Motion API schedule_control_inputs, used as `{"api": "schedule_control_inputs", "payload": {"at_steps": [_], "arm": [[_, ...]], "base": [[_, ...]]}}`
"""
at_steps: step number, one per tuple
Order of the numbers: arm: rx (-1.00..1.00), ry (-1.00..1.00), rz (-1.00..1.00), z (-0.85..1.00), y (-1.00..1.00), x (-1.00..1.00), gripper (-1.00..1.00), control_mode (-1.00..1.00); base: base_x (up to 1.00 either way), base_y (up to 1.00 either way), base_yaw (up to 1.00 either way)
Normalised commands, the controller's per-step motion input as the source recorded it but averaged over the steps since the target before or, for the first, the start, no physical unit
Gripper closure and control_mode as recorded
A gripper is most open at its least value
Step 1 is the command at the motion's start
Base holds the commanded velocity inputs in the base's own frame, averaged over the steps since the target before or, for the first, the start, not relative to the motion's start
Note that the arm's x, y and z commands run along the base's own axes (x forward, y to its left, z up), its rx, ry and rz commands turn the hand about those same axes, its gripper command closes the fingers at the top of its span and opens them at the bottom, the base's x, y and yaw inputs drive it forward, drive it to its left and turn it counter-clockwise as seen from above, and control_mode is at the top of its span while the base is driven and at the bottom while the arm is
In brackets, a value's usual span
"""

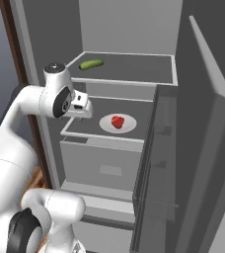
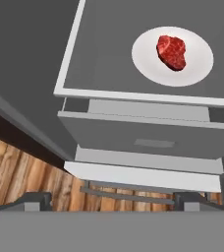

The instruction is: Retrieve the steak from the fridge and place it on the cutting board.

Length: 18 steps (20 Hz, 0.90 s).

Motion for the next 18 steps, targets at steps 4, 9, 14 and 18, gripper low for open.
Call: {"api": "schedule_control_inputs", "payload": {"at_steps": [4,9,14,18], "arm": [[-0.01,0.01,-0.04,-0.02,-0.33,0.44,-1.0,-1.0],[-0.02,0.0,-0.06,-0.04,-0.65,0.67,-1.0,-1.0],[0.0,0.0,-0.02,-0.29,-0.5,0.36,-1.0,-1.0],[0.0,0.0,-0.02,-0.41,-0.23,0.3,-1.0,-1.0]], "base": [[0.0,0.0,0.0],[0.0,0.0,0.0],[0.0,0.0,0.0],[0.0,0.0,0.0]]}}
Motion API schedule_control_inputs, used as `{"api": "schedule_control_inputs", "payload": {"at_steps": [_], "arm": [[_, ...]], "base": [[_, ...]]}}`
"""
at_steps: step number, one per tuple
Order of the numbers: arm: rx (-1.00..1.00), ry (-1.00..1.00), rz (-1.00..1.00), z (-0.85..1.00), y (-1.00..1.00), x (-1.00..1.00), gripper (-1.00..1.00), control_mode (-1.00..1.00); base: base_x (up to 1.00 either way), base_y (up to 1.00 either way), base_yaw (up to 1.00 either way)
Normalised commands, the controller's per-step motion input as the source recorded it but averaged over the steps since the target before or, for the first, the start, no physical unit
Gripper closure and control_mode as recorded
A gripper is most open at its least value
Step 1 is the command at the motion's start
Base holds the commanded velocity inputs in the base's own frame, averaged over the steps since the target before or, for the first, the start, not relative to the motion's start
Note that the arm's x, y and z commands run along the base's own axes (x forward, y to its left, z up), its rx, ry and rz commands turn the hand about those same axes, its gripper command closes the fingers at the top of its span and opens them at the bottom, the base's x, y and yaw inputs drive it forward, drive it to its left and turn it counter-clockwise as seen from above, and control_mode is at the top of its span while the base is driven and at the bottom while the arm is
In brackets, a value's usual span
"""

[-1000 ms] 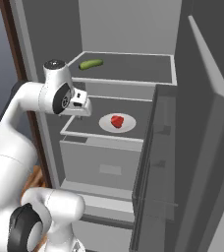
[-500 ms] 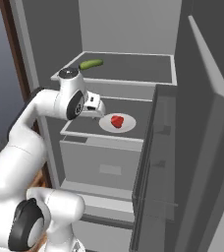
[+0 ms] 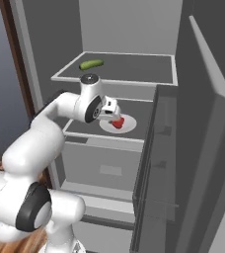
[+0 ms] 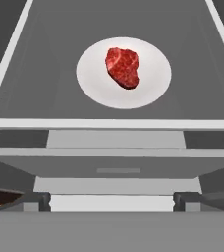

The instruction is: Retrieve the steak from the fridge and place it on the cutting board.

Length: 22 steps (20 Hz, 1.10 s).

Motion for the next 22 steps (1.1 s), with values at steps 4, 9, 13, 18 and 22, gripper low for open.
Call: {"api": "schedule_control_inputs", "payload": {"at_steps": [4,9,13,18,22], "arm": [[0.0,0.0,0.0,-0.34,-0.09,0.45,-1.0,-1.0],[0.0,-0.02,0.0,-0.22,0.0,0.54,-1.0,-1.0],[0.0,0.0,0.02,-0.23,-0.23,0.69,-1.0,-1.0],[0.0,0.01,0.09,-0.13,-0.38,0.89,-1.0,-1.0],[0.0,0.03,0.05,-0.19,-0.07,0.61,-1.0,-1.0]], "base": [[0.0,0.0,0.0],[0.0,0.0,0.0],[0.0,0.0,0.0],[0.0,0.0,0.0],[0.0,0.0,0.0]]}}
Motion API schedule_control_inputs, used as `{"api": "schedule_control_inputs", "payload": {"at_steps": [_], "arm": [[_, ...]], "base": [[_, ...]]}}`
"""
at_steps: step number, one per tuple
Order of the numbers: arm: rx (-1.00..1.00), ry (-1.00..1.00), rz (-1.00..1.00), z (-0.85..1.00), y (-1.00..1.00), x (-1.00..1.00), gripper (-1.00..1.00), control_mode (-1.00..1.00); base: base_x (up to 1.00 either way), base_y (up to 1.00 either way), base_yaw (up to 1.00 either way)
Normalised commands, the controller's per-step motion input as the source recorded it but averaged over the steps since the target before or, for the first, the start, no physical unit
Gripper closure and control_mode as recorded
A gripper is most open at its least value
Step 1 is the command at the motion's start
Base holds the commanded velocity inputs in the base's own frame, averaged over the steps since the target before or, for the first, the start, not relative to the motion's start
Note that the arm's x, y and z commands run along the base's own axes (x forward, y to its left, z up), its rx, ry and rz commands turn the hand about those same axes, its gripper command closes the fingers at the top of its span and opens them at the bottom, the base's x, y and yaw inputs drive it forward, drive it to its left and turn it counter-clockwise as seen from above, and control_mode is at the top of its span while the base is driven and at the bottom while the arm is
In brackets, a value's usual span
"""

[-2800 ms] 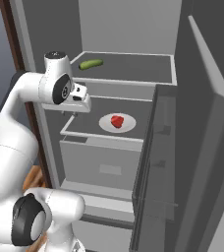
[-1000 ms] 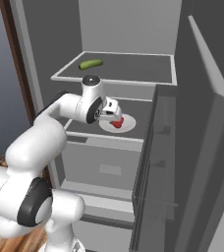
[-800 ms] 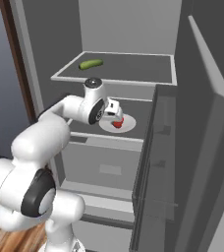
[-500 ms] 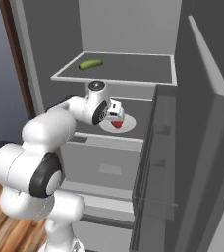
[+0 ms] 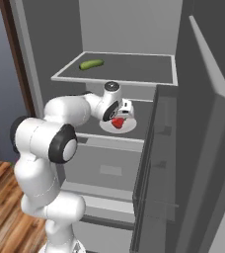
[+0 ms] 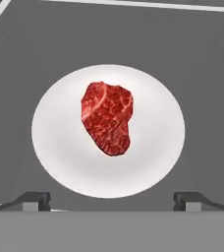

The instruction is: Retrieve the steak from the fridge and place it on the cutting board.

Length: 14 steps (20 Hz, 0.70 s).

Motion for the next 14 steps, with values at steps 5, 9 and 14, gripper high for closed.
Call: {"api": "schedule_control_inputs", "payload": {"at_steps": [5,9,14], "arm": [[0.0,0.04,0.04,-0.29,0.0,0.46,-1.0,-1.0],[0.0,0.04,0.03,-0.29,0.0,0.28,-1.0,-1.0],[0.0,0.03,0.01,-0.29,0.0,0.18,-1.0,-1.0]], "base": [[0.0,0.0,0.0],[0.0,0.0,0.0],[0.0,0.0,0.0]]}}
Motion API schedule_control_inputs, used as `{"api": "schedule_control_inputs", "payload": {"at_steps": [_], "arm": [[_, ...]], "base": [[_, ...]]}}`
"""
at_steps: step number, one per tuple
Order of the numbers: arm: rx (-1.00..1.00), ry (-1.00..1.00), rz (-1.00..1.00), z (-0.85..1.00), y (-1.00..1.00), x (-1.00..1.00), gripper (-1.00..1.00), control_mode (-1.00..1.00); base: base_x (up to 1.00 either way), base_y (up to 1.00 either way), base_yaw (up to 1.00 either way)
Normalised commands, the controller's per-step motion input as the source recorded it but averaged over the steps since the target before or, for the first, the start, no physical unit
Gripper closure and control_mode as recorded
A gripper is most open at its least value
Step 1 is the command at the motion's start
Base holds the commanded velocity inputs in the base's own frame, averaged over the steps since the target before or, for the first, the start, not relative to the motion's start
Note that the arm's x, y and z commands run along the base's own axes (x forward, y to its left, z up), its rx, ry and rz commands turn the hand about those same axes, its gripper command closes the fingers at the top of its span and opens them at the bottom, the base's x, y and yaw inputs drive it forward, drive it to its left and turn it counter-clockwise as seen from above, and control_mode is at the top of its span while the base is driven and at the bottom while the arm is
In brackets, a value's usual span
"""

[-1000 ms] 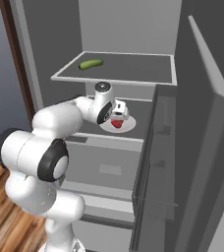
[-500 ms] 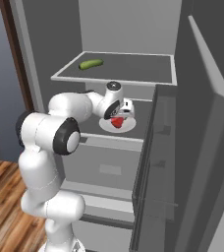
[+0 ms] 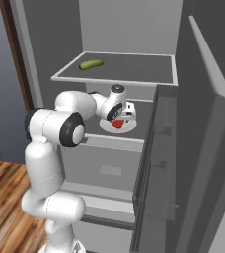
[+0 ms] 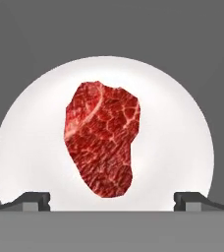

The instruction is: Retrieve the steak from the fridge and place it on the cutting board.

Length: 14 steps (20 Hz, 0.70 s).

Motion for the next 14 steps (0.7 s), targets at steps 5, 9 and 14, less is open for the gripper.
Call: {"api": "schedule_control_inputs", "payload": {"at_steps": [5,9,14], "arm": [[0.0,0.08,0.01,-0.33,0.0,0.0,-1.0,-1.0],[0.0,0.05,0.0,-0.14,0.02,0.01,-1.0,-1.0],[0.0,0.0,0.01,0.0,0.0,0.21,-1.0,-1.0]], "base": [[0.0,0.0,0.0],[0.0,0.0,0.0],[0.0,0.0,0.0]]}}
